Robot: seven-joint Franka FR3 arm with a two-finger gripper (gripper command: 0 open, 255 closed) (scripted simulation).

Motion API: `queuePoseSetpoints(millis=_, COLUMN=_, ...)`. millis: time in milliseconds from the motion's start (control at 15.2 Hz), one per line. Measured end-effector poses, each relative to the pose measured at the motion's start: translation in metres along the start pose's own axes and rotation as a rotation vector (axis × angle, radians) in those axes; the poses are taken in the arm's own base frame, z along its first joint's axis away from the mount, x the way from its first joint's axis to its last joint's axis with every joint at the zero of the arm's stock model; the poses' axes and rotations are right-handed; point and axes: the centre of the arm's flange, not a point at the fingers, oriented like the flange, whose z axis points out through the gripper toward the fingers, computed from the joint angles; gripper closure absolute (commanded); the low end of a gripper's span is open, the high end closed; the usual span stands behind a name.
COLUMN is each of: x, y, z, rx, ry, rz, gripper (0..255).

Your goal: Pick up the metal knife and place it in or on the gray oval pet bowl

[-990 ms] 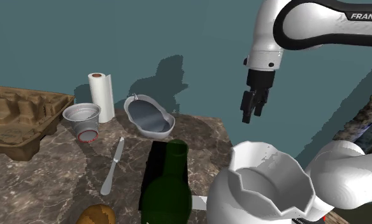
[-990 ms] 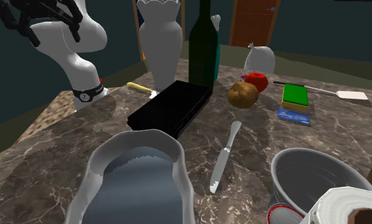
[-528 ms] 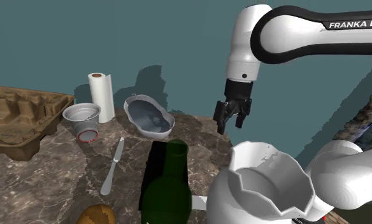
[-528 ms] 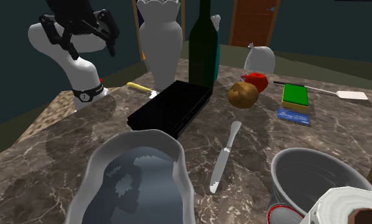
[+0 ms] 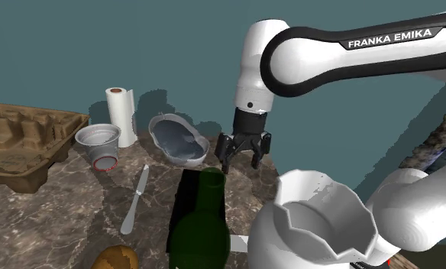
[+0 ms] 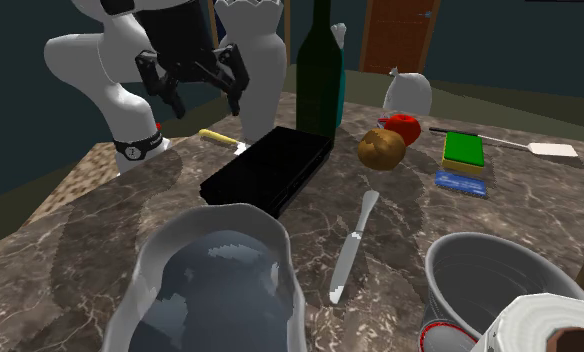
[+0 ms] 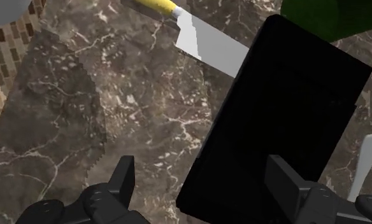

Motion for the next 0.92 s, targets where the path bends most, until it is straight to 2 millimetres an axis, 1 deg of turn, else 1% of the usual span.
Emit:
queuePoseSetpoints(millis=198, x=0.012, y=-0.035, z=0.014, rx=0.018, ry=0.007, rz=0.06, gripper=0)
queuePoseSetpoints(millis=330, x=0.02, y=-0.054, z=0.022, rx=0.03, ry=0.012, rz=0.101, gripper=0)
queuePoseSetpoints(millis=462, x=0.028, y=-0.074, z=0.027, rx=0.041, ry=0.018, rz=0.141, gripper=0)
queuePoseSetpoints(millis=528, x=0.036, y=-0.084, z=0.031, rx=0.047, ry=0.02, rz=0.161, gripper=0)
queuePoseSetpoints(millis=660, x=0.044, y=-0.104, z=0.042, rx=0.059, ry=0.025, rz=0.201, gripper=0)
queuePoseSetpoints(millis=792, x=0.058, y=-0.124, z=0.047, rx=0.072, ry=0.03, rz=0.242, gripper=0)
queuePoseSetpoints(millis=858, x=0.064, y=-0.135, z=0.055, rx=0.078, ry=0.032, rz=0.261, gripper=0)
queuePoseSetpoints(millis=924, x=0.07, y=-0.146, z=0.059, rx=0.084, ry=0.034, rz=0.282, gripper=0)
